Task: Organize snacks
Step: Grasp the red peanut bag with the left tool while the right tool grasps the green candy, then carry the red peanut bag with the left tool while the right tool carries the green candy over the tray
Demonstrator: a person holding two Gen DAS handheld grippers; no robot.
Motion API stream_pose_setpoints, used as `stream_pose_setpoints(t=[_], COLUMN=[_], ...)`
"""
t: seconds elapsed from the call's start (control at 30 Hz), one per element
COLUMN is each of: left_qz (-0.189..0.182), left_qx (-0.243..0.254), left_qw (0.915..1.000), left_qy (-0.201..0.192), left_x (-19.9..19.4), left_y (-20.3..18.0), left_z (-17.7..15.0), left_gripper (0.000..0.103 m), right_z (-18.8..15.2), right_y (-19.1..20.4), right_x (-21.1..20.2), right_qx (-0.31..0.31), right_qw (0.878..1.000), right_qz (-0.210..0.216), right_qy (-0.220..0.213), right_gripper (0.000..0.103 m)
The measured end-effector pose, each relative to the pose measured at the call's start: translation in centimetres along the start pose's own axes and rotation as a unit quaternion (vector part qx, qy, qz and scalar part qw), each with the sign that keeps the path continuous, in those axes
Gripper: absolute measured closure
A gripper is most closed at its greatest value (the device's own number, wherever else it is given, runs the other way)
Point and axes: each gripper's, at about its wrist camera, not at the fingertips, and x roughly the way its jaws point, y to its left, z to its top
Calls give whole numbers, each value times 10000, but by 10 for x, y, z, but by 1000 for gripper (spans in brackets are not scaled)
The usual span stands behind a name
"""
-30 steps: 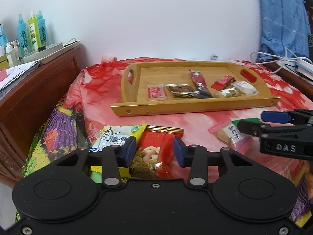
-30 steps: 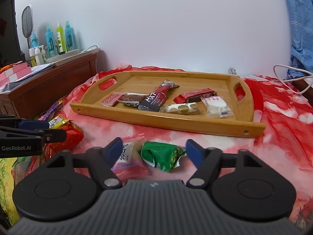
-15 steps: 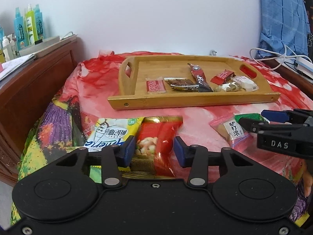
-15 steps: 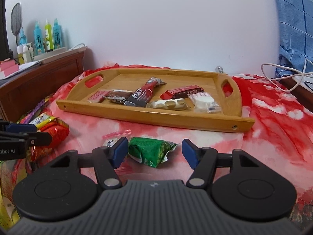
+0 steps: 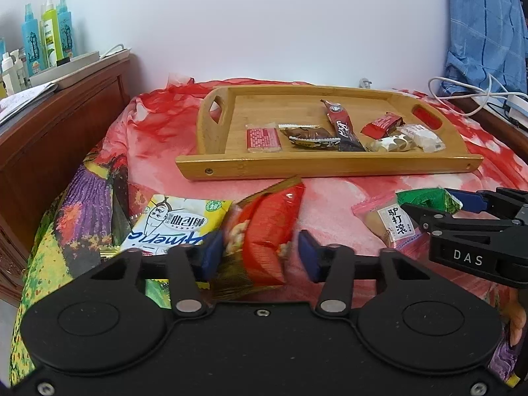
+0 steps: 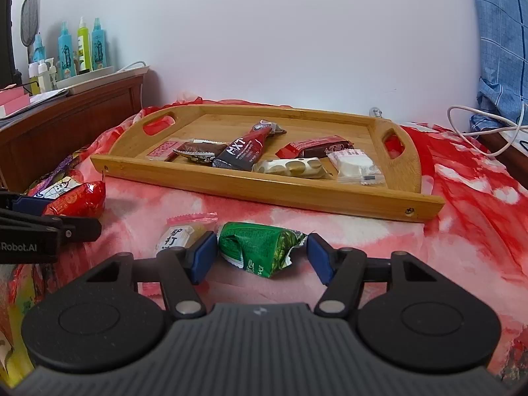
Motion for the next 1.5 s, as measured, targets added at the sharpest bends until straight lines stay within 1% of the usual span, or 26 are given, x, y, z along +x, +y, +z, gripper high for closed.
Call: stream_pose_setpoints(t=[0.03, 0.07, 0.37, 0.5, 0.93, 0.97, 1.03, 1.07, 1.27, 1.33, 1.37, 1.4, 1.5], left_qz=[14, 10, -66, -75, -91, -91, -86, -88, -91, -95, -94, -93, -98], left_qx=[-12, -37, -44, -38, 4, 7, 12, 10, 6, 4, 2, 4, 2], left_qw=[10000, 10000, 10000, 9999, 9998, 9998, 9998, 9998, 9999, 9999, 9999, 9999, 9999], left_qy=[3, 13, -12, -72, -164, -166, -160, -155, -126, -121, -120, -123, -124], left_x=[0, -1, -9, -14, -19, -19, -19, -18, -15, -15, -15, -15, -15], left_y=[0, 0, -8, -11, -17, -18, -18, -18, -19, -20, -20, -20, -20], left_z=[1, 1, 6, 11, 21, 21, 21, 21, 21, 21, 21, 21, 21], left_gripper=[62, 63, 64, 64, 65, 65, 65, 65, 65, 65, 65, 65, 65], right_z=[0, 0, 2, 4, 5, 5, 6, 6, 10, 9, 8, 8, 9], right_y=[0, 1, 3, 0, -6, -6, -8, -9, -12, -13, -13, -13, -11], right_x=[0, -1, -10, -14, -14, -13, -12, -11, 5, 8, 8, 8, 7], right_qx=[-3, -14, -36, 40, 204, 220, 294, 326, 382, 432, 441, 424, 352], right_qw=[10000, 10000, 9998, 9997, 9995, 9995, 9992, 9991, 9992, 9990, 9990, 9991, 9993], right_qz=[15, 18, 88, 81, 33, 25, -27, -22, -77, -37, -27, -21, -6], right_qy=[-2, -7, -168, -231, -240, -240, -262, -258, -128, -61, -51, -47, -91], right_gripper=[44, 49, 55, 59, 60, 58, 41, 36, 35, 35, 39, 50, 53])
